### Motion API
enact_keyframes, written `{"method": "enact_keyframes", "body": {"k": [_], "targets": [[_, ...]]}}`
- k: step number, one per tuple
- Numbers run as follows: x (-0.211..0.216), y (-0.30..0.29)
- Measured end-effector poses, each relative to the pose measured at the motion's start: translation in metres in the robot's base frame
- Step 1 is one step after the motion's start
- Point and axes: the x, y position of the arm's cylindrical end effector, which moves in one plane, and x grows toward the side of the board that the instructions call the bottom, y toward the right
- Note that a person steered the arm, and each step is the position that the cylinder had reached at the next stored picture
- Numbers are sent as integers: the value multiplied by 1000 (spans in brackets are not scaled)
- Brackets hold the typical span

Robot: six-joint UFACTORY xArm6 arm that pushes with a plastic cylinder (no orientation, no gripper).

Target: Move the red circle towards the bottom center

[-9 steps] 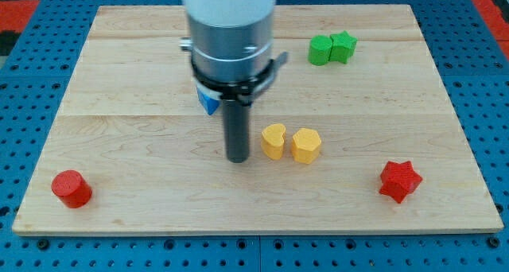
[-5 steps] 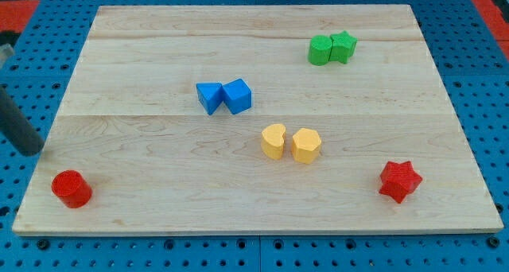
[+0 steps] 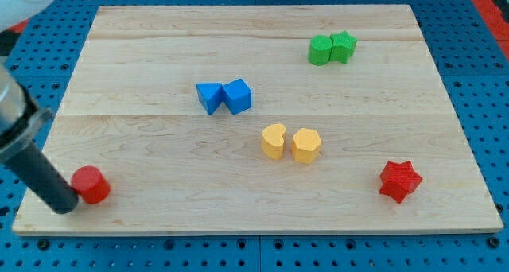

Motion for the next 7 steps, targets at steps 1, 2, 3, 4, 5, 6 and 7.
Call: {"method": "enact_keyframes", "body": {"k": [1,2,3,4,5,6,7], "targets": [[-4,-7],[-6,-11],[-13,-11],[-24,-10],[-30,3],[-30,31],[-30,63]]}}
